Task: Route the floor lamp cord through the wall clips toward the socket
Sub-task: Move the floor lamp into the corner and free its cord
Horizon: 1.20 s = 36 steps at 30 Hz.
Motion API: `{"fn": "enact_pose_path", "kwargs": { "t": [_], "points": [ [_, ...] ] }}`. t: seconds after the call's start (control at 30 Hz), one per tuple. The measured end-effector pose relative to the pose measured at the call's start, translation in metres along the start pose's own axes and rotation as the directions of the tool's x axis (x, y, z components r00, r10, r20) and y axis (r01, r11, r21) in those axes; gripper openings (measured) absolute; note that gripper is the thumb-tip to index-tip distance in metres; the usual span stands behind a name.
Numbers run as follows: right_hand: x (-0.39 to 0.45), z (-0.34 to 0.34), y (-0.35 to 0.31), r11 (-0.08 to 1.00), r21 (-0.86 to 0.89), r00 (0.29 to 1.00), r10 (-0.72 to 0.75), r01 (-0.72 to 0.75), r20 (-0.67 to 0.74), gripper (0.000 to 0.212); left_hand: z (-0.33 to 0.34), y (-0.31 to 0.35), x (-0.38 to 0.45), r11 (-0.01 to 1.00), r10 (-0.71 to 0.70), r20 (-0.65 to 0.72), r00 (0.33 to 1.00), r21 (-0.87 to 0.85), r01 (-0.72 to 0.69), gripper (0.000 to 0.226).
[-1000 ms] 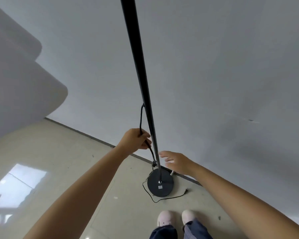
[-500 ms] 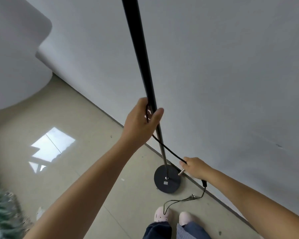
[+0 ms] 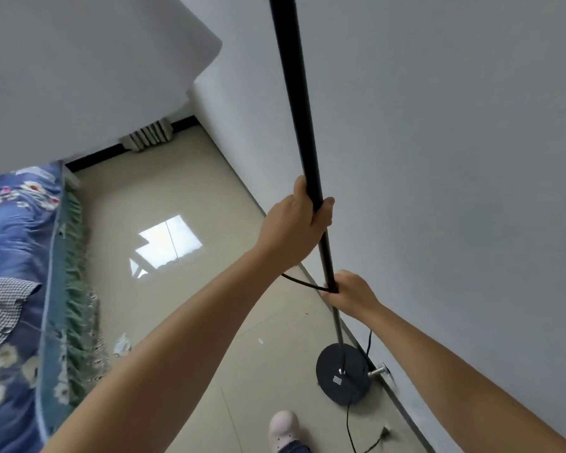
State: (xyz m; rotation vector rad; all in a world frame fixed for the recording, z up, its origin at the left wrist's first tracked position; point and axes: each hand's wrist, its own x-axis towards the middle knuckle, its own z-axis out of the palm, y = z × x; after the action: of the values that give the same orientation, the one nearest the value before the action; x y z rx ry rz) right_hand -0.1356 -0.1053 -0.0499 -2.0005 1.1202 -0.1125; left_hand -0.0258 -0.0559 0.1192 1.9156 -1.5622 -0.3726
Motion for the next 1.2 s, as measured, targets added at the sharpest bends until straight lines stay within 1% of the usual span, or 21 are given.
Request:
{"fn": "enact_pose_path", "kwargs": {
  "t": [0.03,0.1,0.13,0.23,0.27,0.3,0.37,0.4,0.47,0.57,0.63,0.67,0.73,0.8,0.83,0.93,1.07,1.2],
  "points": [
    [0.004,0.006,-0.004,0.999,-0.035,0.999,-0.029,0.030,0.015,0.030,-0.007,-0.008,-0.001,1.000,-0.029,-0.029,0.999,-0.010,0.028,0.021],
    [0.011,0.019,-0.011,0.994,-0.080,0.994,-0.062,0.069,0.089,0.023,-0.021,-0.026,-0.001,0.996,-0.078,-0.082,0.994,-0.051,0.074,0.024],
    [0.015,0.026,-0.015,0.993,-0.092,0.990,-0.060,0.072,0.127,0.022,-0.028,-0.036,-0.001,0.993,-0.095,-0.104,0.990,-0.074,0.087,0.022],
    [0.031,0.049,-0.033,0.993,-0.100,0.980,-0.048,0.068,0.194,0.033,-0.047,-0.073,-0.004,0.985,-0.128,-0.161,0.979,-0.136,0.107,0.011],
    [0.037,0.057,-0.042,0.994,-0.098,0.975,-0.031,0.054,0.220,0.032,-0.054,-0.086,-0.004,0.980,-0.146,-0.179,0.973,-0.162,0.117,0.009],
    [0.043,0.065,-0.051,0.994,-0.099,0.970,-0.014,0.039,0.243,0.030,-0.061,-0.100,-0.005,0.973,-0.168,-0.197,0.966,-0.190,0.131,0.010],
    [0.055,0.081,-0.071,0.992,-0.121,0.965,-0.011,0.044,0.263,0.030,-0.077,-0.130,-0.005,0.960,-0.202,-0.233,0.951,-0.237,0.146,0.018],
    [0.062,0.089,-0.081,0.986,-0.155,0.964,-0.011,0.054,0.266,0.029,-0.086,-0.145,-0.004,0.958,-0.205,-0.239,0.949,-0.247,0.145,0.022],
    [0.076,0.105,-0.103,0.965,-0.249,0.962,-0.007,0.077,0.272,0.016,-0.105,-0.177,-0.002,0.955,-0.199,-0.228,0.953,-0.263,0.136,0.024],
    [0.097,0.130,-0.142,0.925,-0.367,0.958,0.010,0.101,0.287,0.008,-0.139,-0.223,0.002,0.937,-0.211,-0.221,0.952,-0.324,0.132,0.020],
    [0.115,0.144,-0.172,0.903,-0.412,0.957,0.002,0.123,0.291,0.027,-0.168,-0.252,0.009,0.916,-0.243,-0.253,0.937,-0.378,0.135,0.009],
    [0.125,0.150,-0.189,0.896,-0.424,0.956,-0.001,0.131,0.294,0.032,-0.183,-0.265,0.013,0.902,-0.263,-0.273,0.926,-0.409,0.136,0.007],
    [0.145,0.161,-0.223,0.893,-0.426,0.945,0.000,0.147,0.326,0.024,-0.215,-0.291,0.025,0.876,-0.292,-0.301,0.908,-0.465,0.127,0.006],
    [0.168,0.170,-0.255,0.902,-0.404,0.933,0.004,0.152,0.361,0.010,-0.245,-0.319,0.038,0.869,-0.300,-0.328,0.896,-0.482,0.115,0.008],
    [0.179,0.174,-0.271,0.907,-0.393,0.928,0.005,0.153,0.372,0.007,-0.258,-0.334,0.045,0.870,-0.305,-0.345,0.887,-0.481,0.112,0.008],
    [0.216,0.186,-0.312,0.905,-0.390,0.912,0.004,0.172,0.411,0.006,-0.291,-0.378,0.069,0.869,-0.321,-0.401,0.858,-0.485,0.099,0.014],
    [0.283,0.207,-0.359,0.883,-0.407,0.886,-0.019,0.232,0.463,0.004,-0.325,-0.443,0.110,0.863,-0.354,-0.438,0.826,-0.494,0.107,0.011],
    [0.366,0.225,-0.401,0.873,-0.398,0.861,-0.048,0.283,0.506,0.005,-0.359,-0.511,0.166,0.867,-0.380,-0.463,0.801,-0.481,0.133,0.009]
  ]
}}
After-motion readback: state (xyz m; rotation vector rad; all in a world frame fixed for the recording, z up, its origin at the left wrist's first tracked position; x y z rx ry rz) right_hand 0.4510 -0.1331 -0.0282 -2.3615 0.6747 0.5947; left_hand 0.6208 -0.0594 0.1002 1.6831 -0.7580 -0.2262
